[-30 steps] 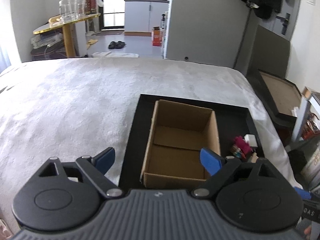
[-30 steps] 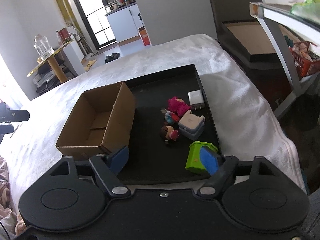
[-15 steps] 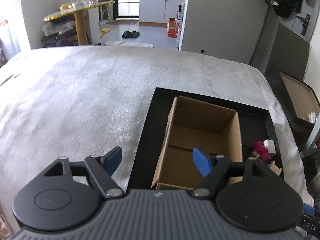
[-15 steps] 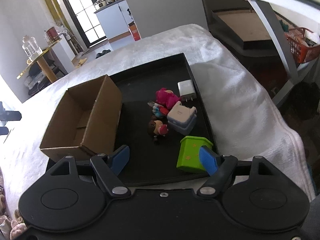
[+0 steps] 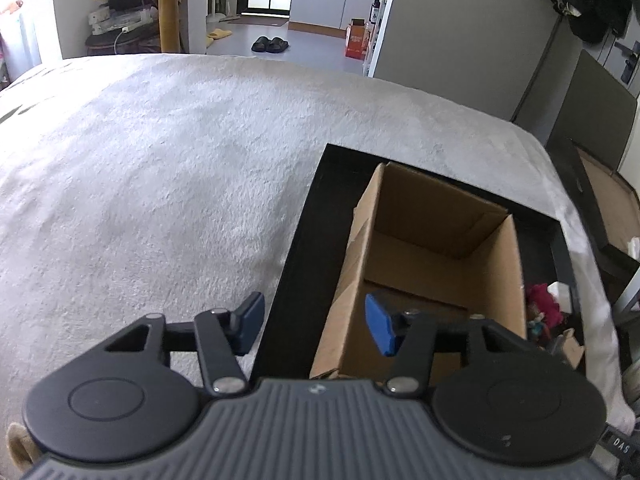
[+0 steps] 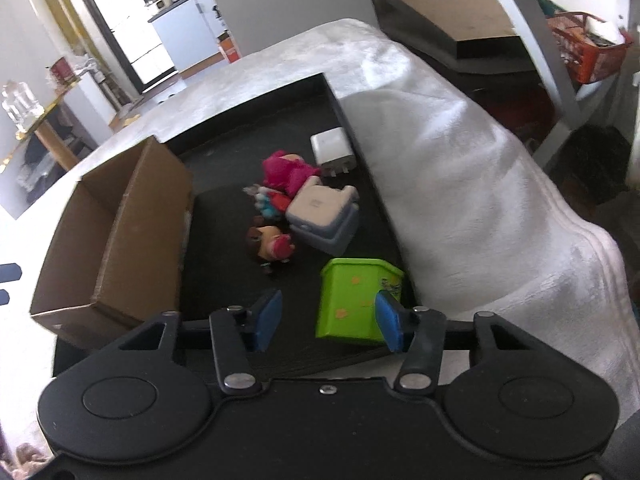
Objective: Organize rigid objects
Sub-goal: 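Move the right gripper down onto the green hexagonal cup and close it, then lift the green cup with the right gripper and carry it over the box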
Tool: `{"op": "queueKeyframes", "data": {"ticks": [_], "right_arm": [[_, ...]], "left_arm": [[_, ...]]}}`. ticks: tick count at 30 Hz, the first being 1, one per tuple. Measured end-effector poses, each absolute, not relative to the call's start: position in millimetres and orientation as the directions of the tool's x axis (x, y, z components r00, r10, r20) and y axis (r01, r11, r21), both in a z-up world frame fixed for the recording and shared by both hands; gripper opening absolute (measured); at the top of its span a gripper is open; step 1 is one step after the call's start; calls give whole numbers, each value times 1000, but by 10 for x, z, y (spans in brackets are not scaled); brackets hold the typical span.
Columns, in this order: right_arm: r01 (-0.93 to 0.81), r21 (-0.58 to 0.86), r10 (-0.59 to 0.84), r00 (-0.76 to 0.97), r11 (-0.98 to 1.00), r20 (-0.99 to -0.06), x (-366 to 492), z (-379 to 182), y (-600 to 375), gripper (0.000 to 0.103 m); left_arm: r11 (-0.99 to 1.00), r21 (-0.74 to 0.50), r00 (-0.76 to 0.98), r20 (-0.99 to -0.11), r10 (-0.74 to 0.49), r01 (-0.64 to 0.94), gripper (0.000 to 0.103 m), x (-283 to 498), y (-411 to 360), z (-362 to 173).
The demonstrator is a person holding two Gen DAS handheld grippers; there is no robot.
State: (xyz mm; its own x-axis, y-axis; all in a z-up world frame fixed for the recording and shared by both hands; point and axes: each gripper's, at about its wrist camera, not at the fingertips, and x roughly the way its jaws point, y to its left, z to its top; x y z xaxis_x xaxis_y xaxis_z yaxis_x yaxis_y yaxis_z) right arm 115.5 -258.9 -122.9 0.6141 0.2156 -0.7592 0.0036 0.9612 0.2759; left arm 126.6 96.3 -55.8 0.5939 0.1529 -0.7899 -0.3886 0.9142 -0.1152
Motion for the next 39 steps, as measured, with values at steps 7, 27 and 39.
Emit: {"op": "queueKeyframes", "data": {"ticks": [7, 27, 39], "right_arm": [[26, 267, 195, 614, 963, -765, 1202, -1325, -2608, 52], [66, 299, 203, 595, 952, -778, 1294, -1485, -2657, 50], [54, 388, 288, 578, 920, -764, 1352, -1582, -2634, 49]], "left_arm": [[922, -121, 610, -780, 140, -367, 42, 1265, 974, -731], [955, -139, 600, -799, 50, -264, 9, 1224, 856, -893], [961, -126, 588, -808, 45, -245, 9, 1100, 801, -848]]}}
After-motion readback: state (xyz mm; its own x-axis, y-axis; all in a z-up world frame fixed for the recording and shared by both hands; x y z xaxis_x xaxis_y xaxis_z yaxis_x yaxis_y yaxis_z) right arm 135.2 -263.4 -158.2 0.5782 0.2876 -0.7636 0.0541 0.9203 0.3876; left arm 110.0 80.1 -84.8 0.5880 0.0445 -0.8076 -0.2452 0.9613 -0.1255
